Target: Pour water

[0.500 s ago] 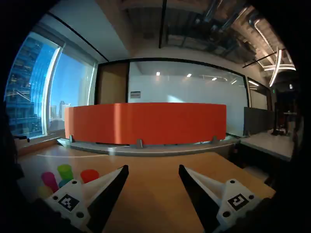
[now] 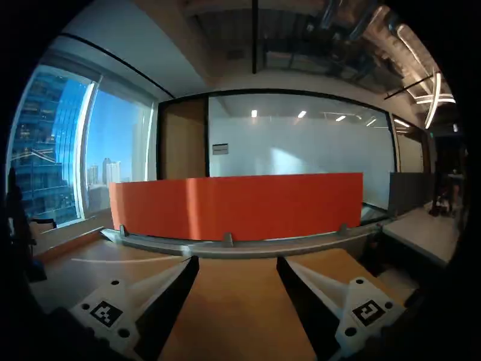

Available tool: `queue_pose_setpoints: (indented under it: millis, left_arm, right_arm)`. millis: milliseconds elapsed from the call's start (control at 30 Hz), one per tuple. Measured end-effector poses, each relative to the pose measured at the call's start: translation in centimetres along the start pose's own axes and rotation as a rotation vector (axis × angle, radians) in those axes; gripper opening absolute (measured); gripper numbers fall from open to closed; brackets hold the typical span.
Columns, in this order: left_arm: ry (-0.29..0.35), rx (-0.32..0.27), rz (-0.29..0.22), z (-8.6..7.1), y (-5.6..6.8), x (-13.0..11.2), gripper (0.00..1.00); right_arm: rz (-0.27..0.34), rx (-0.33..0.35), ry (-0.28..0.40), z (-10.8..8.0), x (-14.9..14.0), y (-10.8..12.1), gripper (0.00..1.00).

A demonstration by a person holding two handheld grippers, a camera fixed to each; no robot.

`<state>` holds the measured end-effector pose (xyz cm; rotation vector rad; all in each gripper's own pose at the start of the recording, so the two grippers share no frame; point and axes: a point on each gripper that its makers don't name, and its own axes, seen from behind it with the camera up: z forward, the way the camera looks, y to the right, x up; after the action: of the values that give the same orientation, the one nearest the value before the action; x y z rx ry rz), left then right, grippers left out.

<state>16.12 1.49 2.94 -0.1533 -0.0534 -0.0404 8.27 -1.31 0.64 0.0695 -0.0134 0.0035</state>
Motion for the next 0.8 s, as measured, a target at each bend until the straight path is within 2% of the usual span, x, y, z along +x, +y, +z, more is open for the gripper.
queue_pose_setpoints:
  millis: [167,367,567,800]
  left_arm:
    - [0.018,-0.027,0.009,0.1,0.4,2.6,0.98]
    - [0.019,-0.073,0.004,0.0,1.2,4.2,0.98]
    - [0.028,-0.139,0.011,-0.3,2.3,5.6,0.98]
    - [0.006,-0.241,0.04,-0.8,4.4,5.8,0.98]
  right_arm:
    - [-0.043,0.006,-0.009,0.1,1.9,-0.4,1.0]
    - [-0.068,0.046,-0.011,0.0,2.4,-1.5,1.0]
    - [-0.066,0.15,-0.012,-0.2,2.5,-3.6,1.0]
    - [-0.074,0.31,-0.002,-0.9,2.6,-6.7,1.0]
